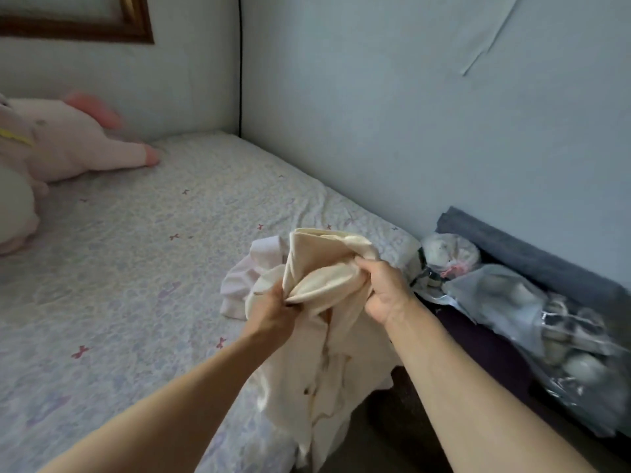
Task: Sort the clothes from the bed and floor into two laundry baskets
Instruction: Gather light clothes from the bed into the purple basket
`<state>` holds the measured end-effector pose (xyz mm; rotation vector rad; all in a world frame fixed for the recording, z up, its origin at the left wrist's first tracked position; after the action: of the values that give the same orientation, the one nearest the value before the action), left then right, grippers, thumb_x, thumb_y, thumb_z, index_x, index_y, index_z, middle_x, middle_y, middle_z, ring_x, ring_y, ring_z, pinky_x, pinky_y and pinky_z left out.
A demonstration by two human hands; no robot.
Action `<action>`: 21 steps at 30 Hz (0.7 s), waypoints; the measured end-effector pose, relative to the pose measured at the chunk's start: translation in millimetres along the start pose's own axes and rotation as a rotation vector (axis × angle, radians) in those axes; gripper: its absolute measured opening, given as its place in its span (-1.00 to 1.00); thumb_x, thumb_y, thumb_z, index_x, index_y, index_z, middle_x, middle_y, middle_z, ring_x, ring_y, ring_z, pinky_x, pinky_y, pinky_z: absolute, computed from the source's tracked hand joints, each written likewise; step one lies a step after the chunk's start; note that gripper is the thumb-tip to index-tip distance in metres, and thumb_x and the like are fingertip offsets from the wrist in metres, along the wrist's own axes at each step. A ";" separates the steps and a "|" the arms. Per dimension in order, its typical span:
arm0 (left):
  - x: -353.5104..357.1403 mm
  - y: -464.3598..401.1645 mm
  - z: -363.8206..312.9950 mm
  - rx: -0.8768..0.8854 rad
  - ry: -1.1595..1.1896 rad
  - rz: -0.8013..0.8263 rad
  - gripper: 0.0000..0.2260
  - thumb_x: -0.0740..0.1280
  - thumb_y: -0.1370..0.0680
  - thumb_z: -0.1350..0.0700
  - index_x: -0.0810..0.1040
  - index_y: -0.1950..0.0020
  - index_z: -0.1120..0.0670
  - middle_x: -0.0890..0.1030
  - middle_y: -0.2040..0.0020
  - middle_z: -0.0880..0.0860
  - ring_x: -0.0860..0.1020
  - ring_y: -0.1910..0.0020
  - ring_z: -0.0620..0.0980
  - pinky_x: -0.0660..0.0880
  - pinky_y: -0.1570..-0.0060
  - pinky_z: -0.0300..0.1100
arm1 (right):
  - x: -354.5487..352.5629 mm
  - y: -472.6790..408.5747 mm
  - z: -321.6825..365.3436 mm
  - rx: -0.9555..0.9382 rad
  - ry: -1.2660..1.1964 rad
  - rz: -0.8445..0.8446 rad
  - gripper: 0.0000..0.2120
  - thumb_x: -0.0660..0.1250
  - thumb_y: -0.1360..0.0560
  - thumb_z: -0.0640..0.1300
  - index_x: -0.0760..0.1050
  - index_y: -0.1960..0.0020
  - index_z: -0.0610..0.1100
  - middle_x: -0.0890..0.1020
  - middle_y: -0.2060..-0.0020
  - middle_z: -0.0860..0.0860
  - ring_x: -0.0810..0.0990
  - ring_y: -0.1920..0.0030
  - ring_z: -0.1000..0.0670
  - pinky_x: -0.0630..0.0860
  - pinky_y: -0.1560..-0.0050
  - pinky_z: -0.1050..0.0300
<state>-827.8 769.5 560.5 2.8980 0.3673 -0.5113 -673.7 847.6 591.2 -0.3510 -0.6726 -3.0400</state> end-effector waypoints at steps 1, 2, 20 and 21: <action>0.6 2.4 -11.2 0.004 0.010 0.006 -0.75 0.33 -0.44 0.14 0.53 -0.10 -0.04 0.63 0.00 -0.03 0.58 -0.04 0.01 0.53 -0.09 -0.07 | -7.2 7.9 7.2 -0.018 0.003 0.010 -0.79 0.32 -0.44 -0.35 0.54 -0.08 -0.28 0.64 0.14 -0.19 0.64 0.19 -0.12 0.56 0.05 -0.04; 2.6 3.4 -21.5 0.006 0.029 0.013 -0.75 0.31 -0.39 0.07 0.53 -0.06 -0.08 0.65 0.01 -0.03 0.59 -0.03 0.01 0.55 -0.11 0.00 | -13.8 14.5 12.2 -0.025 0.009 0.034 -0.68 0.33 -0.42 -0.36 0.51 -0.18 -0.27 0.65 0.07 -0.21 0.65 0.12 -0.14 0.56 0.02 -0.07; 100.6 36.9 -236.2 0.123 0.337 0.019 -0.80 0.25 -0.54 0.20 0.59 -0.10 0.19 0.64 0.05 0.12 0.61 0.00 0.09 0.52 -0.06 -0.08 | -127.8 128.0 99.1 -0.506 0.986 -0.195 -0.83 0.37 -0.39 -0.11 0.56 0.06 -0.17 0.62 0.07 -0.10 0.57 0.01 -0.06 0.52 -0.01 0.04; 107.3 41.7 -243.4 0.129 0.337 0.016 -0.82 0.26 -0.54 0.19 0.60 -0.07 0.20 0.63 0.09 0.11 0.61 0.04 0.08 0.52 -0.02 -0.10 | -134.9 133.1 103.6 -0.532 0.995 -0.216 -0.90 0.36 -0.41 -0.14 0.53 0.17 -0.19 0.62 0.16 -0.12 0.56 0.11 -0.07 0.47 0.08 0.04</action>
<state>-642.7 804.2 753.0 3.1108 0.3677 -0.0405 -512.4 764.6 708.4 1.2226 0.1732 -2.9385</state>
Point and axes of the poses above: each hand's wrist, its own y-axis away from the middle knuckle, its own x-axis out of the palm, z = x × y, the point moved 6 cm from there along -y, towards the middle knuckle
